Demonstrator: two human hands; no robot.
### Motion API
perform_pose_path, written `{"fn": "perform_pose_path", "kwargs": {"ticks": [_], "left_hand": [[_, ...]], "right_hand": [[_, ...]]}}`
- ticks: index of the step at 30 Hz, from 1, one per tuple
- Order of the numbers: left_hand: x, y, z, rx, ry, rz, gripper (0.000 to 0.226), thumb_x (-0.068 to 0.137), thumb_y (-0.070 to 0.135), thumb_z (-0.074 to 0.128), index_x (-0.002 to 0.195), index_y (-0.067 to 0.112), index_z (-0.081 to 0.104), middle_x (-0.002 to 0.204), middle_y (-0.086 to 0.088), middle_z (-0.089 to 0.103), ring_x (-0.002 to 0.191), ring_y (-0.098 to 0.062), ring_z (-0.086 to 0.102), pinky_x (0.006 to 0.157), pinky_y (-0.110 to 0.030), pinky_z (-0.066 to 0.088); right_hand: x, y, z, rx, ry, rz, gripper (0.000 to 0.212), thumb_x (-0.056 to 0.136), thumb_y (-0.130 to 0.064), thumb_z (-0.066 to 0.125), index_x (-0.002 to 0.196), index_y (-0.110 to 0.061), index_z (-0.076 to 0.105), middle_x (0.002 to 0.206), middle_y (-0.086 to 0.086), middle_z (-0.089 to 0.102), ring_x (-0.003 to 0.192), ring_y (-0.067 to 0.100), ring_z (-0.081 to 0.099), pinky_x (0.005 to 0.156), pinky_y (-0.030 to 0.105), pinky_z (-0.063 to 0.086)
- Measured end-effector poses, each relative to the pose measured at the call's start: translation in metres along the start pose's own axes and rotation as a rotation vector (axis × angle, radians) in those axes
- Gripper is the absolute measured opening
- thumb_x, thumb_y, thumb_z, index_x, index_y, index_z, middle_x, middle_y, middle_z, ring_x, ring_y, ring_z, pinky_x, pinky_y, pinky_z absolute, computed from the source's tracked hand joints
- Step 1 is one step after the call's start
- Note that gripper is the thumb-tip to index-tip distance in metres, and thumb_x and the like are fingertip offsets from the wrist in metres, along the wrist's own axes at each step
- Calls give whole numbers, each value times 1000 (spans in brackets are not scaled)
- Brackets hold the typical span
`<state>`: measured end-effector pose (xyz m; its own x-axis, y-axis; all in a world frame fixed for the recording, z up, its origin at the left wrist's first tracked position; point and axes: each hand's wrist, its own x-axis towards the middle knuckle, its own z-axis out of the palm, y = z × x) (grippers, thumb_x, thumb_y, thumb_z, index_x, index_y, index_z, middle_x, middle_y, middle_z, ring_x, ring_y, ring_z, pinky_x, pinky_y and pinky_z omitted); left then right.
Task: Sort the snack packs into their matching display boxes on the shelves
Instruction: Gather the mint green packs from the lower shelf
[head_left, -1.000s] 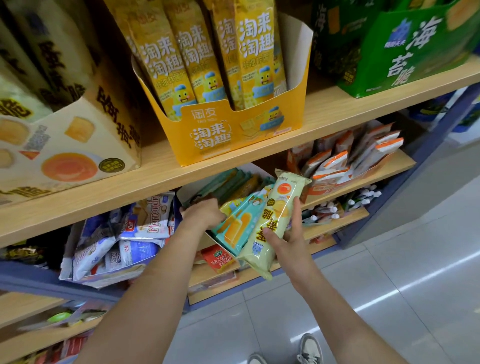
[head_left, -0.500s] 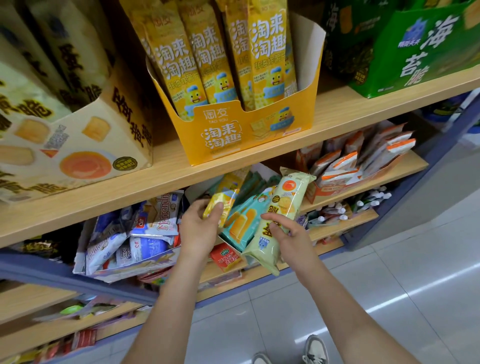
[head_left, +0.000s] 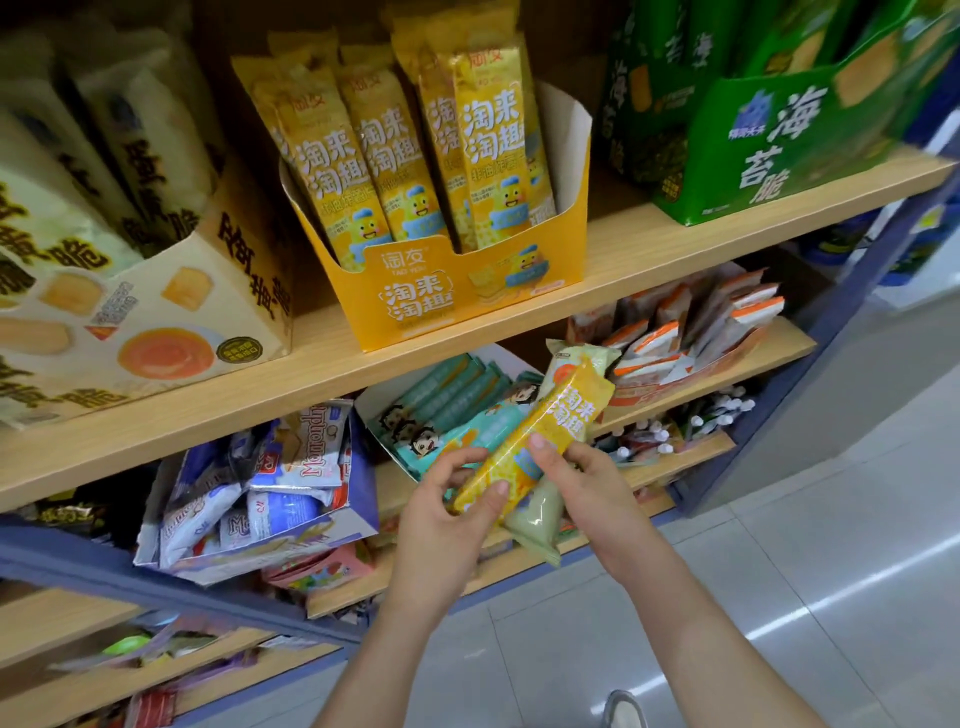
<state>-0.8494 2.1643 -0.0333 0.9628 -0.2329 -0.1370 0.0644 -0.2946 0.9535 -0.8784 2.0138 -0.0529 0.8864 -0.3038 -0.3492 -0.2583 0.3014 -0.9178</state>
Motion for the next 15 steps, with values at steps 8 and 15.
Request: {"fn": "perform_pose_path", "kwargs": {"ticks": [8, 15], "left_hand": [[-25, 47, -36, 147, 235, 204, 31, 79, 23, 79, 93, 43, 61, 83, 16, 63, 66, -1, 58, 53, -21, 50], [-40, 110, -62, -24, 458, 661, 51, 69, 30, 86, 103, 45, 51, 90, 11, 61, 72, -1, 57, 68, -12, 47]], "right_hand": [[5, -10, -21, -65, -35, -84, 22, 97, -10, 59, 102, -28, 73, 118, 3, 68, 95, 16, 71, 69, 28, 57], [7, -13, -30, -192, -174, -250, 55, 96, -12, 62, 122, -60, 57, 146, -22, 46, 139, 6, 39, 112, 40, 41]]}}
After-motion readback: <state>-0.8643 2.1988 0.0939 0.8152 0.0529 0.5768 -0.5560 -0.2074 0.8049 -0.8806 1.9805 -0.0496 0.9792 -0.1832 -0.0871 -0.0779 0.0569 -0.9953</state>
